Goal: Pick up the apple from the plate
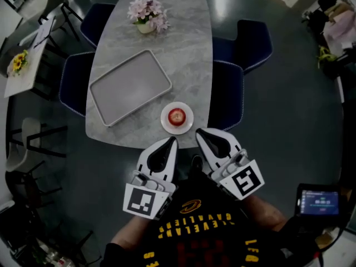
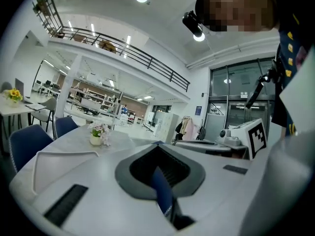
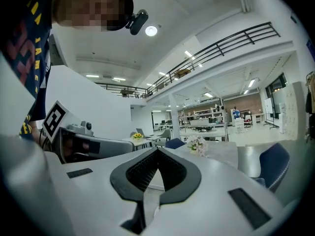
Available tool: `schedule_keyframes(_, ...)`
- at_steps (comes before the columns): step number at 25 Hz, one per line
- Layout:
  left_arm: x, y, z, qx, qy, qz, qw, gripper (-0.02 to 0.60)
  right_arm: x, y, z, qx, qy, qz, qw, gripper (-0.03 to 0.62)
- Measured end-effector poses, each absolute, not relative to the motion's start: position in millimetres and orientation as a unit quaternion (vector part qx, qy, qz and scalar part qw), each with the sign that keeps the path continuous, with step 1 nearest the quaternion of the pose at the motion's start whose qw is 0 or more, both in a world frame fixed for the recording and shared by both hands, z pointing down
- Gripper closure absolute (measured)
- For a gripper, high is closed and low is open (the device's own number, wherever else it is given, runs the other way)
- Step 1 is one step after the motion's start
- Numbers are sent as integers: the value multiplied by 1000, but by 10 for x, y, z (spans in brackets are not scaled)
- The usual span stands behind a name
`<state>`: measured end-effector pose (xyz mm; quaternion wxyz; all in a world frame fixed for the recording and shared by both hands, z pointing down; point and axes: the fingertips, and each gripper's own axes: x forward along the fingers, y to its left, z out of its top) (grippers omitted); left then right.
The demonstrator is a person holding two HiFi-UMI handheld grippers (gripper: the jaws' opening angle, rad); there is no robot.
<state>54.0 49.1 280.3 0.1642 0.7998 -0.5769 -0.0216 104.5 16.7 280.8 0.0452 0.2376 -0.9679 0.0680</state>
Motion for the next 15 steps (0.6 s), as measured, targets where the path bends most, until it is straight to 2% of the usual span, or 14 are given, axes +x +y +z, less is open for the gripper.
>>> schedule_keyframes(10, 1045, 365, 2699, 793, -592, -12, 141, 581, 1502, 87, 2703, 221, -973, 66, 24, 588)
schedule_keyframes(15, 1068, 373, 2666, 790, -600, -8, 126, 581, 1481, 109, 2683, 208, -977, 56, 16, 588)
